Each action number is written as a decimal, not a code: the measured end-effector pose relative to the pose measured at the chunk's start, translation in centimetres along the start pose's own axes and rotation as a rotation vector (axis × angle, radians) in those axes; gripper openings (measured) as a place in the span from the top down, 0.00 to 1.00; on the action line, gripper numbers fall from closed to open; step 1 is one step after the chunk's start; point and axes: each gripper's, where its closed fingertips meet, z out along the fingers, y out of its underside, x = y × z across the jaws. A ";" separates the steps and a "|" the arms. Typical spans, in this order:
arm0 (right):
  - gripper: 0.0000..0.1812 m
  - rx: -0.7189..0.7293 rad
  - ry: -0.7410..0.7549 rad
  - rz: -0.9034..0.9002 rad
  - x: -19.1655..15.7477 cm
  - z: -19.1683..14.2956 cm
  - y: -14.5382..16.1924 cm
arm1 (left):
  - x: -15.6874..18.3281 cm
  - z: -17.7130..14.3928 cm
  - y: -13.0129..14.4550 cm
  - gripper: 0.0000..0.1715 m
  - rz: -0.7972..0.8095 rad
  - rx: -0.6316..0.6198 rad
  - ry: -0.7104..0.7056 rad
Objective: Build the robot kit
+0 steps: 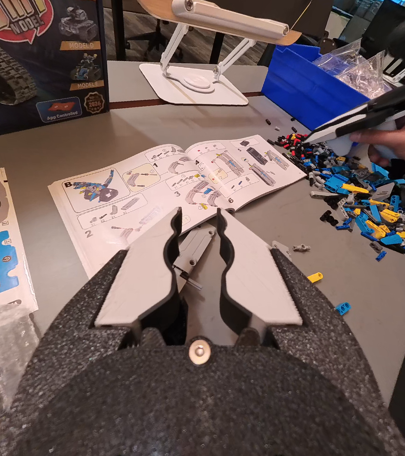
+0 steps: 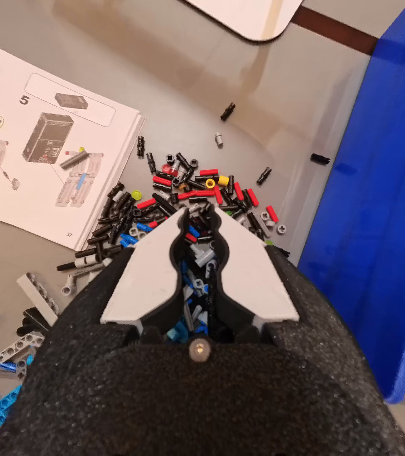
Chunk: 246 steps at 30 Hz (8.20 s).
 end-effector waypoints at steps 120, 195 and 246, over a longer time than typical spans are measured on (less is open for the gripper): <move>0.93 -0.196 -0.099 -0.255 -0.3 -0.7 0.9 | -5.7 -2.2 0.8 0.86 -0.162 0.003 -0.139; 0.92 -0.090 -0.598 -0.790 -33.2 0.9 -10.0 | -5.5 -2.8 0.9 0.86 -0.194 0.013 -0.132; 0.98 -0.127 -0.469 -0.635 -27.1 -7.3 9.4 | -6.8 -2.0 0.7 0.87 0.047 0.001 -0.331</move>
